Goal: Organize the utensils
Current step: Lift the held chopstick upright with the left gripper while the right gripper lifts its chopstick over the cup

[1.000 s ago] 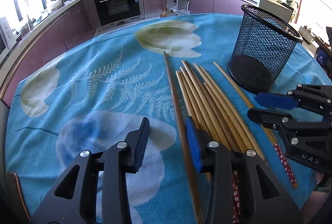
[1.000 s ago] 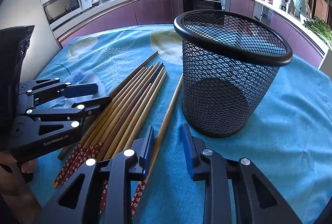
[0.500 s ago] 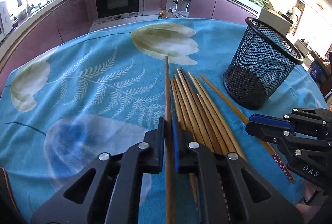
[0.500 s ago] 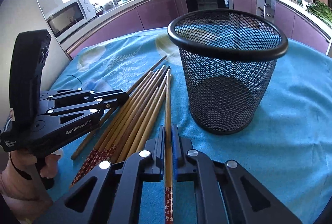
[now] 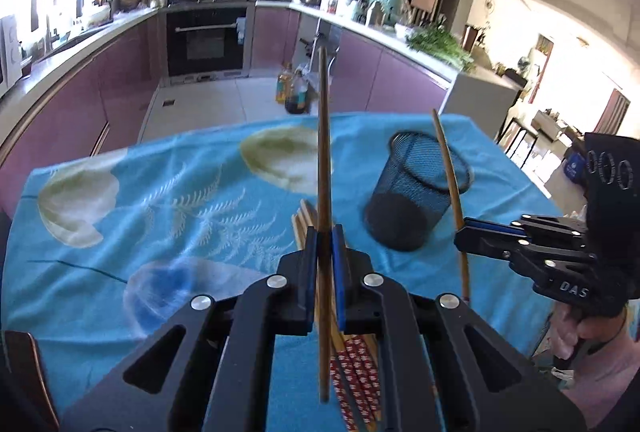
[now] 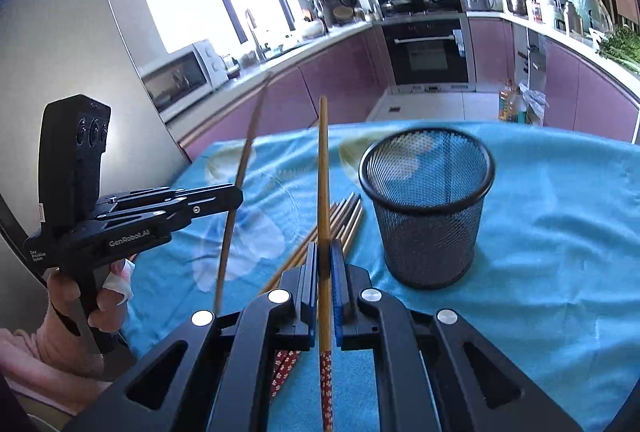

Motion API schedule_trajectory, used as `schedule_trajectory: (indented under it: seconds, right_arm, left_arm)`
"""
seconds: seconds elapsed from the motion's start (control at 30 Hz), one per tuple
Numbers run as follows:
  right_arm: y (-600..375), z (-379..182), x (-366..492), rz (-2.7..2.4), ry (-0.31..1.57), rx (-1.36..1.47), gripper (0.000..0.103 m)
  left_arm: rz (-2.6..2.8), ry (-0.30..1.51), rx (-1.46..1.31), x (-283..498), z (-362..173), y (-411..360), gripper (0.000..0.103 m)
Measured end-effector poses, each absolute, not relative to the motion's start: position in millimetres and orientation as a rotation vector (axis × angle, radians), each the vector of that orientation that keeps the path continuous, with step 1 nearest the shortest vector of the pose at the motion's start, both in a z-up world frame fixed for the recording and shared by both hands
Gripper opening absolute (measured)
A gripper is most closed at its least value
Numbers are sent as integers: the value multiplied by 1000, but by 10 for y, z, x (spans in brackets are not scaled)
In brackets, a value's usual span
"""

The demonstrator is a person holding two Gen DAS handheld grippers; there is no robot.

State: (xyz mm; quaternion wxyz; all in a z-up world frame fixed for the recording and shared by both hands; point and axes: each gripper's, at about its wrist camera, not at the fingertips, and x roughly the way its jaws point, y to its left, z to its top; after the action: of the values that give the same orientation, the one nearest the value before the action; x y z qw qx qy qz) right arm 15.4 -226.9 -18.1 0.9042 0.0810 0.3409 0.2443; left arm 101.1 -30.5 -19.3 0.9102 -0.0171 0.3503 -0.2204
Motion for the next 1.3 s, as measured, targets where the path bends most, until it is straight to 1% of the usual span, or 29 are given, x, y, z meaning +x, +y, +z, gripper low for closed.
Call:
schedule_trajectory:
  seconds: [0.23,0.57,0.77,0.87,0.97,1.13,1.3]
  right_arm:
    - [-2468,133,104,511,606,206,5]
    - [-2665,648,261,497,469,176,5]
    - [-2836,857,419,462,422,162,5]
    - [-2851,864,486,432,417,141,5]
    - [-2819,732,629,428,471,124,5]
    - [-2735,471,820,426,591,103,5]
    - [-2683,243,1004,424,712,85,5]
  left_arm:
    - [-513,602,-66,780,355,-338,8]
    - [-608,474,-119,938,1067,-671,8]
    - [-630,449,-115,1119,1310,-1006,8]
    - [-635,468,-105,1232,1283,-1172,8]
    - [-637,519,-90,1334,1130,-1333,8]
    - [-623,617,-48,1446,674,-1496,8]
    - [-618,699,0,1555,350,-1649,8]
